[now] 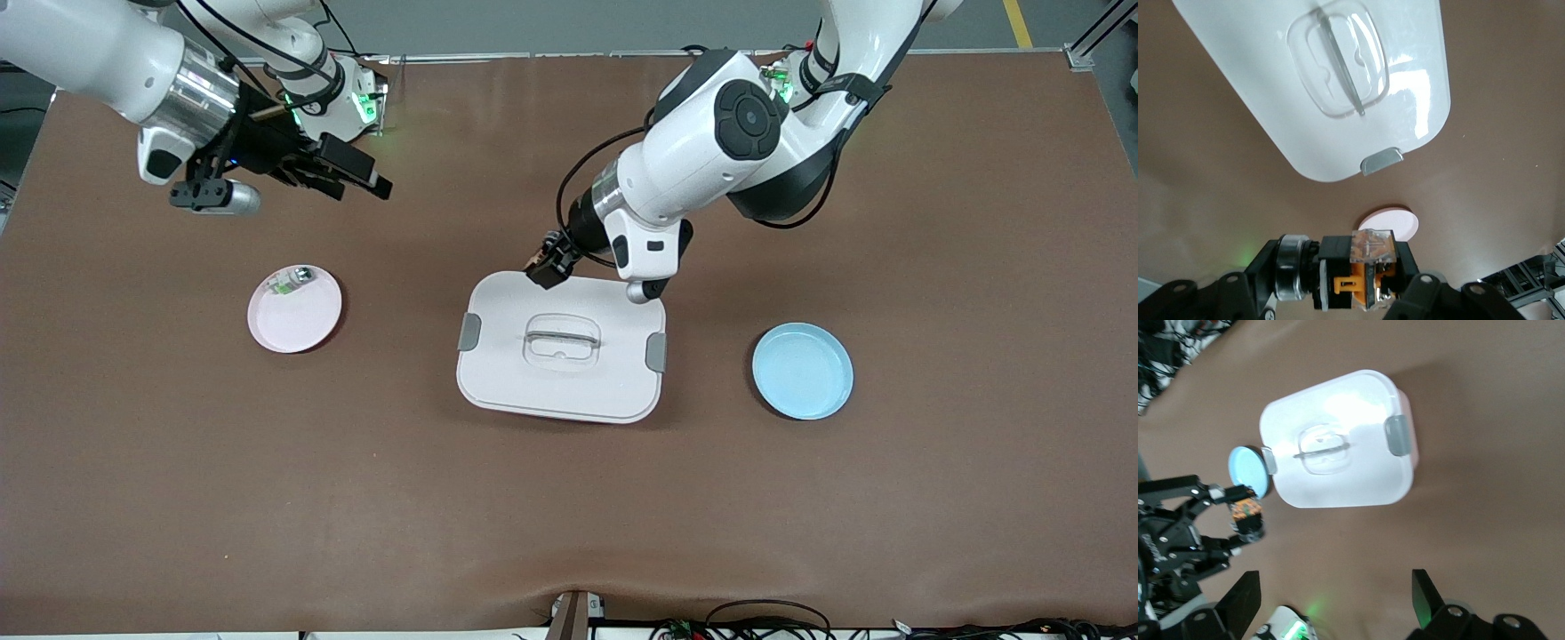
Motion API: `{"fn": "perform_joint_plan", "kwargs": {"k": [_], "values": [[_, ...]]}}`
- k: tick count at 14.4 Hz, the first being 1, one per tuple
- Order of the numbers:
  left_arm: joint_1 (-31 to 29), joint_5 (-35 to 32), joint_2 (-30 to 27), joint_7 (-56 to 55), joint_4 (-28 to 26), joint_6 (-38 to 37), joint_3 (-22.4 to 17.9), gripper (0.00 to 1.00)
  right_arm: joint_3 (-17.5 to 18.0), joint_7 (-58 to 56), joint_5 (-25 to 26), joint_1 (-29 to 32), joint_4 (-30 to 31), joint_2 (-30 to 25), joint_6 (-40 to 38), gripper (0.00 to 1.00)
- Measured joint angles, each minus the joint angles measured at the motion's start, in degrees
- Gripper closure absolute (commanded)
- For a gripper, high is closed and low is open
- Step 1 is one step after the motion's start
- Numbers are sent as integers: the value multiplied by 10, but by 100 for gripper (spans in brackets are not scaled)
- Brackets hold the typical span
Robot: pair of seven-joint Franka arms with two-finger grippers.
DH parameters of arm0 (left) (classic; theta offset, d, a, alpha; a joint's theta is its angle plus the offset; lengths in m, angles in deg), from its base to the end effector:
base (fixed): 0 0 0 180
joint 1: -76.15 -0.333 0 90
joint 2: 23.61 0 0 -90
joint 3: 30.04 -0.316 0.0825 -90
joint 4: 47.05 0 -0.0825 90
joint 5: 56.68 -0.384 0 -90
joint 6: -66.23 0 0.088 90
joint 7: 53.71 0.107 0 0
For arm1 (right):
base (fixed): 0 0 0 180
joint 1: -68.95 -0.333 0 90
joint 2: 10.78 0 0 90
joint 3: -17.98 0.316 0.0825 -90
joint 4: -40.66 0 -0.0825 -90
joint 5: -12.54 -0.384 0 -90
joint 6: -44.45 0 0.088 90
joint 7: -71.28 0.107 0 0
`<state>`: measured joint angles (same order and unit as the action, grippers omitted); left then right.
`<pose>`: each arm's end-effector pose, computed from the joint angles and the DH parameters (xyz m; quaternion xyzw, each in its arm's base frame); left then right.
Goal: Transfer orange switch to right arm and place
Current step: 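Bring the switch to the right gripper and close the right gripper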
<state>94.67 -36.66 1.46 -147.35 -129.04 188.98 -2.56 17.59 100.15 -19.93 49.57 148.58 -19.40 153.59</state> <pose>0.5245 -0.4751 0.5046 0.8275 0.4783 -0.1827 0.2305 0.4917 0.2100 0.5979 -0.9470 0.1508 0.0349 0.2815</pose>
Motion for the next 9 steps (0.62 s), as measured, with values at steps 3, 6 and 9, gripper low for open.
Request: {"fn": "perform_joint_plan", "kwargs": {"k": [3, 6, 9], "values": [[7, 41, 7, -4, 9, -2, 0, 91, 0, 1, -23, -35, 38, -1, 98, 0], [21, 52, 15, -35, 13, -2, 1, 91, 1, 28, -25, -93, 73, -1, 208, 0], [24, 71, 20, -51, 18, -2, 1, 91, 1, 45, -25, -128, 87, -1, 251, 0]]}}
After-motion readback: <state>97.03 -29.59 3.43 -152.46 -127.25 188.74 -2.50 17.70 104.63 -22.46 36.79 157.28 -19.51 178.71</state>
